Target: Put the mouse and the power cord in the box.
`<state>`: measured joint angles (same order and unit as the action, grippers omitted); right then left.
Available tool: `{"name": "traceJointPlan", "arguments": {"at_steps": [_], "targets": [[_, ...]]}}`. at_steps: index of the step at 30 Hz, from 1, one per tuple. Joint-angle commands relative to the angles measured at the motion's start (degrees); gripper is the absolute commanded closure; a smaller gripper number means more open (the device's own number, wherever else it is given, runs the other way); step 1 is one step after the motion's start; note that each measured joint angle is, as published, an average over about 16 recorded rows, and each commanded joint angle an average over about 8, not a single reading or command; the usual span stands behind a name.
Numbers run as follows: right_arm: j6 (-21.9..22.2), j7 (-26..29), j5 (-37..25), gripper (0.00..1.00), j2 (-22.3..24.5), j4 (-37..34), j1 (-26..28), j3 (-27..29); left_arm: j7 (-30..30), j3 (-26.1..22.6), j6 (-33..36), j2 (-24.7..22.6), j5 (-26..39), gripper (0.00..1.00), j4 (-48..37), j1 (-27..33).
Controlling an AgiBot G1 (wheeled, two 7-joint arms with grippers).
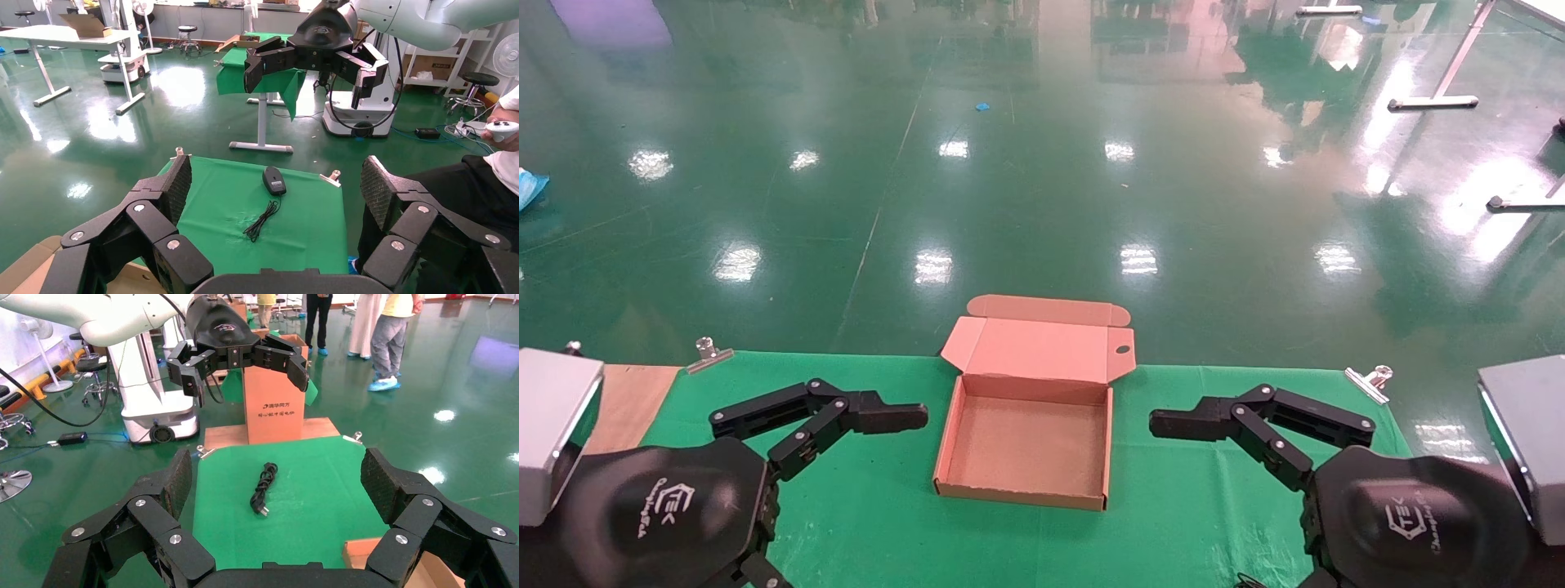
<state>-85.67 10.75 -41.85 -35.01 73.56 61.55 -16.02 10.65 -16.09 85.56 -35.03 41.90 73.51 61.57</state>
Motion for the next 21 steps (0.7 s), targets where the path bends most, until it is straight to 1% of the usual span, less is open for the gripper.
{"name": "traceJointPlan", "arguments": {"at_steps": [1,17,21], "targets": [[0.0,0.0,0.0,0.0,0.0,0.0,0.0,0.0,0.0,0.0,0.0,0.0,0.0,0.0,0.0,0.0],[0.1,-0.2,-0.2,0.0,-0.1,-0.1,0.1,-0.2,0.0,0.0,0.0,-0.1,0.0,0.0,0.0,0.0],[-0.5,-1.2,-1.7,0.0,0.3,0.4,0.6,-0.3,-0.6,-0.8,0.4,-0.8,1.3,0.0,0.0,0.7]]}}
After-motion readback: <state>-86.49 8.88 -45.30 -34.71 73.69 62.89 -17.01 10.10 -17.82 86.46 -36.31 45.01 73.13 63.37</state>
